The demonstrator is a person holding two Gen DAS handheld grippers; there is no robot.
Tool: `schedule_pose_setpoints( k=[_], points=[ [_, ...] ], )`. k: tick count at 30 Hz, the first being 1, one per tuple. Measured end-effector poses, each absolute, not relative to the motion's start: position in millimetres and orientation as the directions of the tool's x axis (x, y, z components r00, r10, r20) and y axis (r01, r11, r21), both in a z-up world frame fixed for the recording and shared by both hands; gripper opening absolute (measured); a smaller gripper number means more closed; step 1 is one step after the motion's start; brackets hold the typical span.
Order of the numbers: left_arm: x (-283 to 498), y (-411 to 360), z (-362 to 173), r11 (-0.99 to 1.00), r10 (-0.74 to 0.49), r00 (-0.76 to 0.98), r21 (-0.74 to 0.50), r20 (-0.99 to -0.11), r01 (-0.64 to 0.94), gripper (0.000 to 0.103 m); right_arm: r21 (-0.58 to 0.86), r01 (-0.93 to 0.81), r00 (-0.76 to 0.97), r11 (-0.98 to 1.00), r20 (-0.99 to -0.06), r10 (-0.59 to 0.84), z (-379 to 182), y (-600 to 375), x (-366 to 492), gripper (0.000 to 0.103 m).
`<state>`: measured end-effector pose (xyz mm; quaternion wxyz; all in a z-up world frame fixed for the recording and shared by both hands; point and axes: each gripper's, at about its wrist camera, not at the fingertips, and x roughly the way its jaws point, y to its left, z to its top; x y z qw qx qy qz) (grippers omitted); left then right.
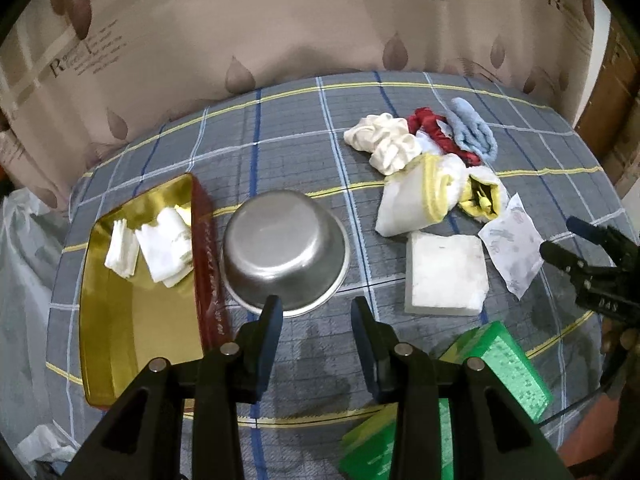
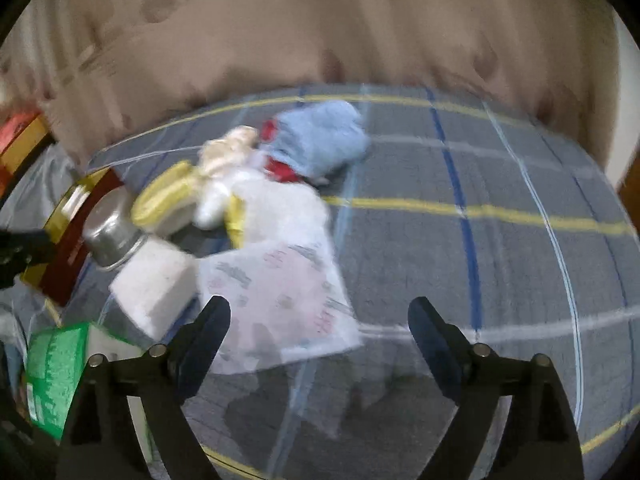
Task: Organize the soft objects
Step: 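Grasp the printed wet-wipe packet with the right gripper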
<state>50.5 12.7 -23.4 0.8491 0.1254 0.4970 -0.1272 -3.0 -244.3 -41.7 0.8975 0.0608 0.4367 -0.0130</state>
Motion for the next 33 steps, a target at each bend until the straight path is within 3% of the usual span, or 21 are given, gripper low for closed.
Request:
schedule_pose_setpoints(
  k=[10, 15, 17, 20, 24, 30, 33],
  points=[
    [54, -13, -20, 0.921, -0.14, 0.44, 0.047, -0.887, 0.387, 0.036, -0.016, -0.075, 0.565, 0.997, -0.825, 0.029, -62, -200, 27, 0.09],
    [57, -30, -23, 0.907, -0.169, 0.403, 0.018, -0.899, 0.42, 0.043, -0.039, -0.059, 0.566, 0.998, -0.824, 0.001, -75, -201, 33, 0.06],
    [59, -37, -26, 0.903, -0.18, 0.38, 0.001, -0.907, 0.43, 0.043, -0.03, -0.031, 0.582, 0.999, -0.813, -0.006, -73, -206, 31, 0.042],
    [64, -44, -30, 0.901, -0.201, 0.336, -0.039, -0.92, 0.433, 0.046, -0.015, -0.002, 0.582, 1.0, -0.813, -0.011, -70, -217, 28, 0.034],
    [69, -57, -38, 0.892, -0.236, 0.258, -0.104, -0.937, 0.44, 0.052, 0.004, 0.043, 0.582, 0.999, -0.813, -0.022, -68, -235, 18, 0.033],
    [81, -76, -45, 0.878, -0.284, 0.155, -0.191, -0.946, 0.44, 0.068, 0.044, 0.051, 0.598, 0.998, -0.802, 0.004, -72, -244, 14, 0.036],
    [83, -85, -44, 0.869, -0.293, 0.162, -0.191, -0.942, 0.457, 0.083, 0.029, 0.043, 0.606, 0.999, -0.795, -0.002, -73, -240, 14, 0.038]
  ],
)
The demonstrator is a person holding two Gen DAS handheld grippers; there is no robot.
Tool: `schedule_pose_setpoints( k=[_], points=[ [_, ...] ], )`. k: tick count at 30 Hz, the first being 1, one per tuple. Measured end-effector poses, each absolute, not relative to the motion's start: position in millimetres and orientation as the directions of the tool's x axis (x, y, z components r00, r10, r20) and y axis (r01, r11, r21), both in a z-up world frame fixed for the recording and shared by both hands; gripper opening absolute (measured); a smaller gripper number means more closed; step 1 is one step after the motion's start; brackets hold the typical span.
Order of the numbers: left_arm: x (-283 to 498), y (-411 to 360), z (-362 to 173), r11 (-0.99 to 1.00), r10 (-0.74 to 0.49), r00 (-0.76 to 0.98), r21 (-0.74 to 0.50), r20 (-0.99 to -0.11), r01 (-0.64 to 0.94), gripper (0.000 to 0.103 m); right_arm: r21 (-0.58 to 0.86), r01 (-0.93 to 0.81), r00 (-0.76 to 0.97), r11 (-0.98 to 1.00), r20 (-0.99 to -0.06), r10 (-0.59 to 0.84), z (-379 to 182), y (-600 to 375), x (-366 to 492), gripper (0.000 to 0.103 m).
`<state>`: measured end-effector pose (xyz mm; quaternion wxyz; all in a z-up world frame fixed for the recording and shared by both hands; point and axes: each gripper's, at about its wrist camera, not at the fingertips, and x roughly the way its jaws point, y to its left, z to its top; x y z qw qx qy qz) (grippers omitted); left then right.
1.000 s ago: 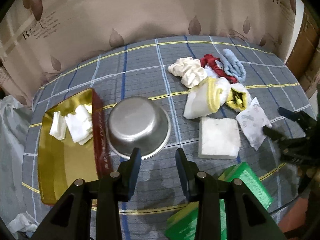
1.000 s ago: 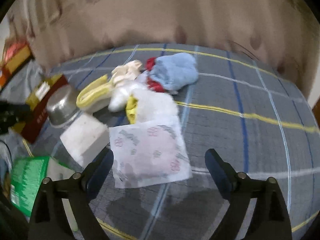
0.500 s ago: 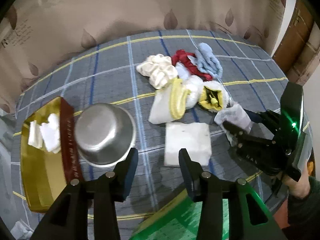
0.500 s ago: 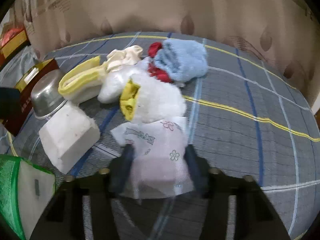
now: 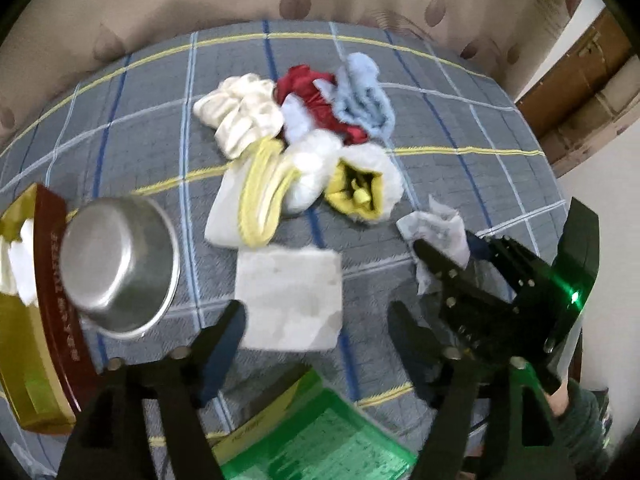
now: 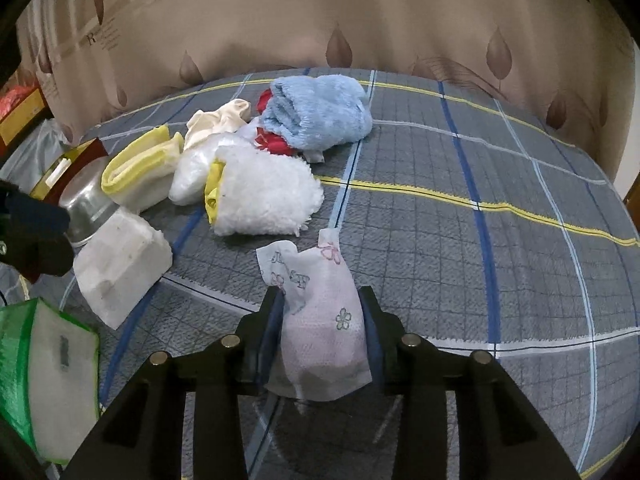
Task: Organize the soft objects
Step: 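Grasp the printed wet-wipe packet with the right gripper, then grasp the white tissue pack with the left gripper while the right gripper holds the wipe packet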
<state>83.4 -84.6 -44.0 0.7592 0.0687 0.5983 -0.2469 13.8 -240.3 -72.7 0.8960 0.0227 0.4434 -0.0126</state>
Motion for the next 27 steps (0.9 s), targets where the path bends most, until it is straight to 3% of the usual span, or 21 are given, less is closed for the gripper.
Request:
schedule_pose_setpoints(
  k=[18, 27],
  points=[
    [103, -99, -74, 0.86, -0.219, 0.131, -0.128, -0.967, 0.494, 0.086, 0.012, 0.022, 0.606, 1.0, -0.796, -0.004, -74, -238, 13, 0.045],
    [112, -93, -99, 0.891, -0.178, 0.039, -0.144, -0.983, 0.43, 0.086, 0.013, 0.02, 0.606, 1.0, -0.796, -0.001, -74, -239, 13, 0.046]
  ],
)
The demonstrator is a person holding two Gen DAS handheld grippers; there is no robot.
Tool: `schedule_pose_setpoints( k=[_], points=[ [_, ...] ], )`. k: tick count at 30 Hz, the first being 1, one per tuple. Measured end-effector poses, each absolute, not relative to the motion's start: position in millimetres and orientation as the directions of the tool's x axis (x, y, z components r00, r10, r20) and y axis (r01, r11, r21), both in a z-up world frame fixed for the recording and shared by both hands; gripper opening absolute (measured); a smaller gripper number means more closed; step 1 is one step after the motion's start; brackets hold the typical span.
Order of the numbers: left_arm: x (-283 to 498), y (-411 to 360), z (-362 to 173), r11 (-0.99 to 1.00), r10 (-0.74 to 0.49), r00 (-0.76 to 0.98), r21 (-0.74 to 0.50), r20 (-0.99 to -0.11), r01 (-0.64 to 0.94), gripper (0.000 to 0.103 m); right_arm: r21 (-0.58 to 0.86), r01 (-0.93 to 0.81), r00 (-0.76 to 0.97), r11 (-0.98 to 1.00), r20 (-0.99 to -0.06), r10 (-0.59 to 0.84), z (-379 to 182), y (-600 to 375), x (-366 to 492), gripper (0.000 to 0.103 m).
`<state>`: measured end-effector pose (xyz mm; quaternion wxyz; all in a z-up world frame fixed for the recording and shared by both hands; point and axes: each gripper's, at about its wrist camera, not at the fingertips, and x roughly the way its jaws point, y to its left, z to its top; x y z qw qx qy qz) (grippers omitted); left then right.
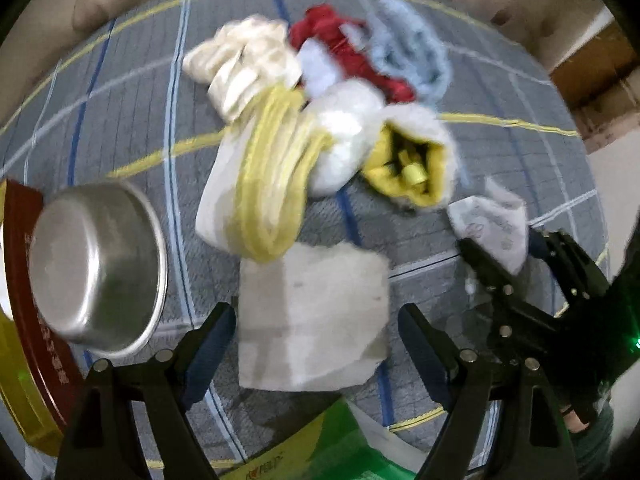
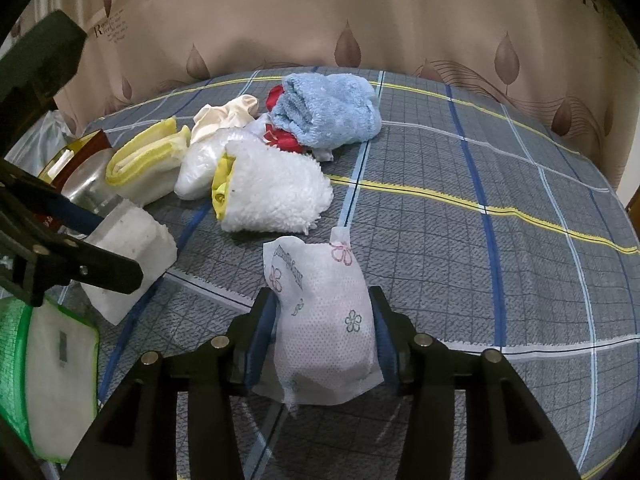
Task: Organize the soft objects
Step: 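Grasp the white tissue pack with the left gripper while the right gripper holds the wipe packet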
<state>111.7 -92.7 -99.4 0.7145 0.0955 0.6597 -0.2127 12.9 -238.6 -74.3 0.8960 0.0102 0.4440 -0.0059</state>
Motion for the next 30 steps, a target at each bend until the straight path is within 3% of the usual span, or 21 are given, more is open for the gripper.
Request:
schedule_pose_setpoints(
  k=[7, 10, 30],
  points=[
    [113, -92, -109, 0.904, -0.164, 0.011, -0.146, -0.986, 0.401, 0.085, 0.013, 0.014, 0.605, 1.0, -0.797, 0.002, -75, -238, 14, 0.049],
    [112, -92, -102, 0.901, -0.179, 0.032, -0.151, -0.983, 0.407, 0.069, 0.013, 0.014, 0.605, 1.0, -0.797, 0.002, -75, -238, 14, 0.049],
    [80, -67, -35, 0.85, -0.33, 0.081, -0.259, -0.941, 0.458, 0.069, 0.013, 0.012, 0.605, 1.0, -0.796, 0.004, -75, -239, 14, 0.049]
  ],
)
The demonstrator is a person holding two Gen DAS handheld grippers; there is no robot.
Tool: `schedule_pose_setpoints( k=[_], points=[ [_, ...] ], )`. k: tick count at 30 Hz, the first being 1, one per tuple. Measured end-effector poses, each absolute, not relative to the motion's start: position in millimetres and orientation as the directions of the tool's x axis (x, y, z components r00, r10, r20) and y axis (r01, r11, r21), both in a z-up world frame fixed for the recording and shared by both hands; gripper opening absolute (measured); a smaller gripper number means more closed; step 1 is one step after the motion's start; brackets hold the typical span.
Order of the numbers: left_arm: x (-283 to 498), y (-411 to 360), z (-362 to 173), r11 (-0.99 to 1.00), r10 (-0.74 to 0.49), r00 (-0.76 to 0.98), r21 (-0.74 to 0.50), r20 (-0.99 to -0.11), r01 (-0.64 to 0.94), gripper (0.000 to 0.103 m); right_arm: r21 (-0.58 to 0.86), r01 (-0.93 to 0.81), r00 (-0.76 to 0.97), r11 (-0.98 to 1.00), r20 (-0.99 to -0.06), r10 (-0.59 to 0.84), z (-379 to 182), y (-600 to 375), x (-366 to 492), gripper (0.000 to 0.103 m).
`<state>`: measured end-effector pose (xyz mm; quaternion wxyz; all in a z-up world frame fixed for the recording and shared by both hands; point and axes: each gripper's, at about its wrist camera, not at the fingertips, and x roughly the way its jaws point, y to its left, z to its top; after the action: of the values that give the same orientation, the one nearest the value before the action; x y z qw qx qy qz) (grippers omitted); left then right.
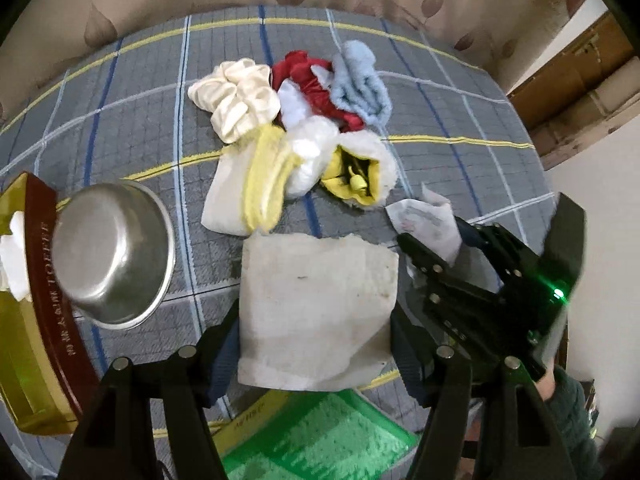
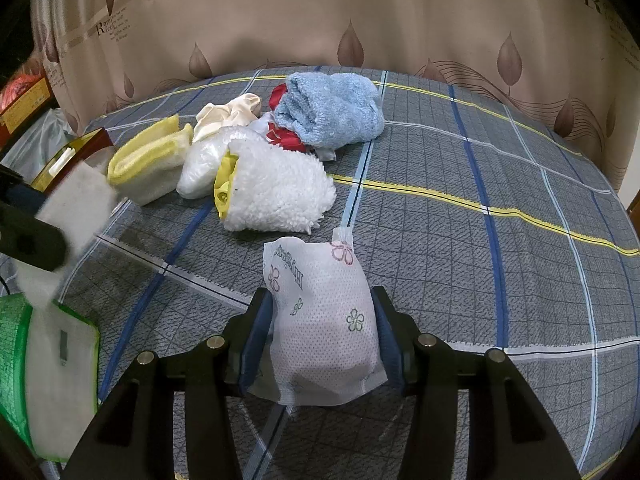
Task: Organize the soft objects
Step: 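Grasp the white tissue pack with the left gripper while the right gripper holds the wipe packet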
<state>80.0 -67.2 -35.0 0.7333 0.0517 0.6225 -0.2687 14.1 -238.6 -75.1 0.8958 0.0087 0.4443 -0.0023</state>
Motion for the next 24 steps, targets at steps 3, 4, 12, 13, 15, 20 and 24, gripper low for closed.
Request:
schedule_pose_setpoints(
  k=[3, 4, 12, 13, 15, 20, 24],
  points=[
    [77, -53, -21, 0.853, -0.343, 0.109, -0.26, -0.933, 0.452, 0.069, 0.014, 0.012, 0.605, 1.0, -0.796, 0.004, -75, -239, 14, 0.049],
    [78, -55, -19, 0.856, -0.344, 0.119, -0.259, -0.931, 0.447, 0.069, 0.014, 0.012, 0.605, 1.0, -0.796, 0.004, -75, -239, 14, 0.049],
    [89, 1, 10, 0.913, -0.291, 0.263, -0.185, -0.92, 0.363, 0.069, 0.013, 0.012, 0.605, 1.0, -0.796, 0.004, -76, -239, 14, 0.049],
    [92, 10, 11, 0.923, -0.27, 0.28, -0.166, -0.921, 0.346, 0.069, 0.012, 0.012, 0.605, 1.0, -0.796, 0.003, -76, -239, 14, 0.049],
    [100, 30, 10, 0.943, -0.235, 0.306, -0.14, -0.923, 0.302, 0.069, 0.011, 0.011, 0.605, 1.0, -0.796, 0.002, -76, -239, 14, 0.049],
    [113, 84, 0, 0.981, -0.112, 0.346, -0.047, -0.932, 0.19, 0.069, 0.006, 0.011, 0.605, 1.0, -0.796, -0.002, -75, -240, 14, 0.049],
    [122, 125, -12, 0.993, -0.043, 0.346, -0.003, -0.937, 0.115, 0.069, 0.006, 0.011, 0.605, 1.0, -0.796, -0.002, -76, -239, 14, 0.048]
  ],
)
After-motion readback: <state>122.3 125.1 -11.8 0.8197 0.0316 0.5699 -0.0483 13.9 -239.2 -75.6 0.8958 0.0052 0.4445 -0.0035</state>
